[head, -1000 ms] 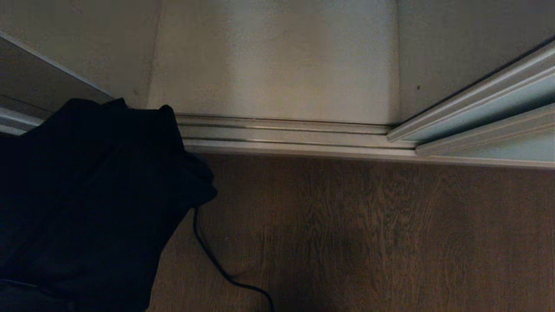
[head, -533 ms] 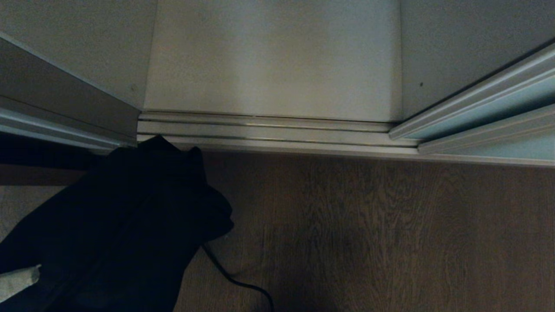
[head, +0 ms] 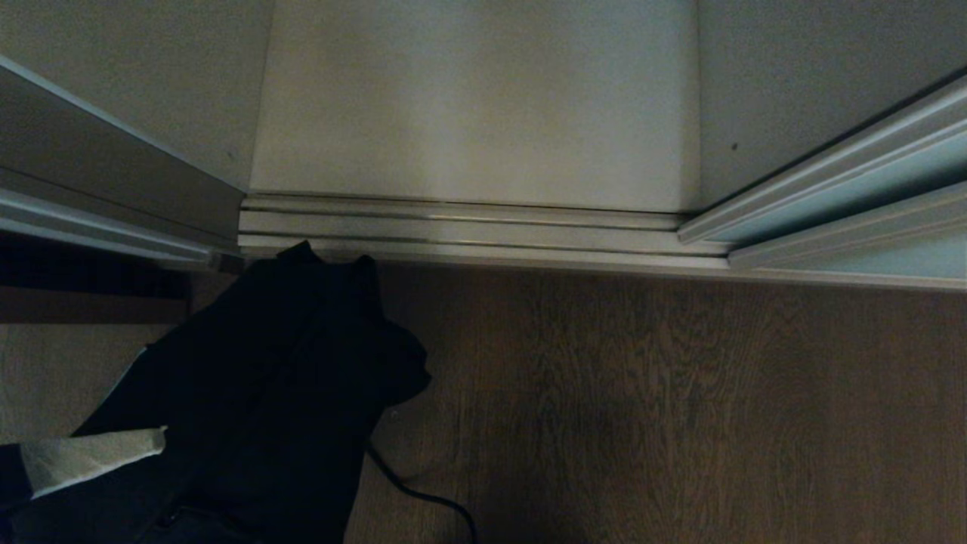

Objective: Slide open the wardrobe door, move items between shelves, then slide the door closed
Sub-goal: Place the bag on the lower shelf

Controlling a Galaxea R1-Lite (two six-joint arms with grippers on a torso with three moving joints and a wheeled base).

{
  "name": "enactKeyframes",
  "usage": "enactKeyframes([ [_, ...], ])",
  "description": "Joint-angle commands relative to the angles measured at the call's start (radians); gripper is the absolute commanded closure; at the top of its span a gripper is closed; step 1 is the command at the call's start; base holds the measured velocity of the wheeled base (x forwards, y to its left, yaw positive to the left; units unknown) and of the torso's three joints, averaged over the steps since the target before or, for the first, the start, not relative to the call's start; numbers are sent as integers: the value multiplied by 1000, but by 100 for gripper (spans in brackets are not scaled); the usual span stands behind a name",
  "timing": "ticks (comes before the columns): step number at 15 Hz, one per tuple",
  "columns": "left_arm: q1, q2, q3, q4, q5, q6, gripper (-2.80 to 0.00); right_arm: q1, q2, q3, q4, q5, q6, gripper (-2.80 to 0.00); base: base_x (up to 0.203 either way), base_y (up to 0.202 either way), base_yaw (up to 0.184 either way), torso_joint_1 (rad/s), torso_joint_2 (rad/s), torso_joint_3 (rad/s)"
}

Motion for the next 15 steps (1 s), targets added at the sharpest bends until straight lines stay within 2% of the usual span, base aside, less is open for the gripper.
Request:
enactKeyframes([
  [1,0,109,-12,-42,-26,-66,0,0,-3,0,0,0,0,0,0,0,0,0,0,0],
  [5,0,241,-117,-166,-49,-235,0,0,-3,0,0,0,0,0,0,0,0,0,0,0],
  [8,0,348,-227,-200,-50,-313,0,0,-3,0,0,0,0,0,0,0,0,0,0,0],
  [15,0,532,-400,-442,-51,-573,0,0,-3,0,0,0,0,0,0,0,0,0,0,0],
])
